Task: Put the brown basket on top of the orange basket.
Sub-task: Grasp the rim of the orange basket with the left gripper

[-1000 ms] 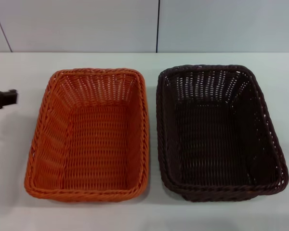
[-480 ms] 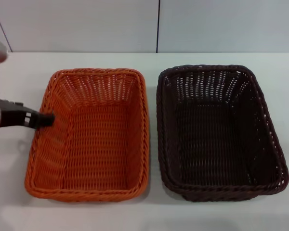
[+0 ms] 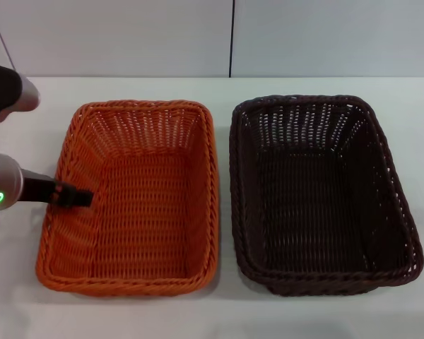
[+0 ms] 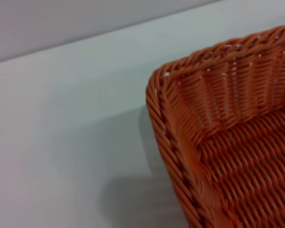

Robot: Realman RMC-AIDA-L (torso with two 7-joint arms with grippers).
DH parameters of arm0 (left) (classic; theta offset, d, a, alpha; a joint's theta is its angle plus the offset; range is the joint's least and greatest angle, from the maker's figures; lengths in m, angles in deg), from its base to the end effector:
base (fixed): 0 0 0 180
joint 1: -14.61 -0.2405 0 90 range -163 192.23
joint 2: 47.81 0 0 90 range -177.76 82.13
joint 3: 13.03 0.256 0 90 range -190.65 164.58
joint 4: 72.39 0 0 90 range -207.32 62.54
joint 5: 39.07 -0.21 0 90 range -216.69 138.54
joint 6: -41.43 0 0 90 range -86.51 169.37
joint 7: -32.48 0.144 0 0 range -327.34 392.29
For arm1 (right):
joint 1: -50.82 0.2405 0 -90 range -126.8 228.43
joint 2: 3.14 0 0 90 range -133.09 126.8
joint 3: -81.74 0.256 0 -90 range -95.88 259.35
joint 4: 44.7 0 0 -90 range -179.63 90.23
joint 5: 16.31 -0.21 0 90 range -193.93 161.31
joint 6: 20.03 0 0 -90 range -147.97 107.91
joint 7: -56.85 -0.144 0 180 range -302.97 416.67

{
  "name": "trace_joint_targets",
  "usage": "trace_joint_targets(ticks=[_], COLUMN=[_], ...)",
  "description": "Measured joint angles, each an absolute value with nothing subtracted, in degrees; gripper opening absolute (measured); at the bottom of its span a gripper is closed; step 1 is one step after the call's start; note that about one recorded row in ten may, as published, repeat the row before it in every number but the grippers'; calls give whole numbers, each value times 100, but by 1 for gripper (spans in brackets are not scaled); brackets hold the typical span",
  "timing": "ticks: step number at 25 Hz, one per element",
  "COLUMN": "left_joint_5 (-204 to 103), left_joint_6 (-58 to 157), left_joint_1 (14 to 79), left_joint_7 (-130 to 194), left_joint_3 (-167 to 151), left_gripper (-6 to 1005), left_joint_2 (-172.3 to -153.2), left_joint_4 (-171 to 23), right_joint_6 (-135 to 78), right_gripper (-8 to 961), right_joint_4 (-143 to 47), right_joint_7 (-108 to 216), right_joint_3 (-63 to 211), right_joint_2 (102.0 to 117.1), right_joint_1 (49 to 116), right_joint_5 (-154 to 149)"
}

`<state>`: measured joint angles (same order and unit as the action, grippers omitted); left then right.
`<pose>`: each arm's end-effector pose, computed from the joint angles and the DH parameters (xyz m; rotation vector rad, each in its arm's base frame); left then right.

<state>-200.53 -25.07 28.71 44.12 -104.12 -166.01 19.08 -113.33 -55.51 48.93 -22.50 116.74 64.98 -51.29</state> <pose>-0.2370 0.3392 0.0312 -2.0427 -1.0559 0.2568 0.3422 0.2607 0.0618 -1.1499 0.2805 0.8671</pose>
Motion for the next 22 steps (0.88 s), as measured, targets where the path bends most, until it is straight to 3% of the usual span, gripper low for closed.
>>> trace_joint_targets(ticks=[12, 22], left_joint_5=[-20023, -20056], left_joint_6=[-2720, -2783], left_joint_1=[3314, 3311], left_joint_7=[4616, 4959], left_joint_3=[-10349, -10337], left_gripper=[694, 480], left_joint_2=[-16585, -16585], left_joint_4=[1428, 1641], right_joint_6=[-11306, -11308], right_gripper=[662, 661], right_joint_4=[-5551, -5563], right_joint_7=[4893, 4894], right_joint_3=[-2250, -2250], right_joint_2=[11674, 11674], right_joint_1=[6483, 6468], right_joint_5=[-5128, -5130])
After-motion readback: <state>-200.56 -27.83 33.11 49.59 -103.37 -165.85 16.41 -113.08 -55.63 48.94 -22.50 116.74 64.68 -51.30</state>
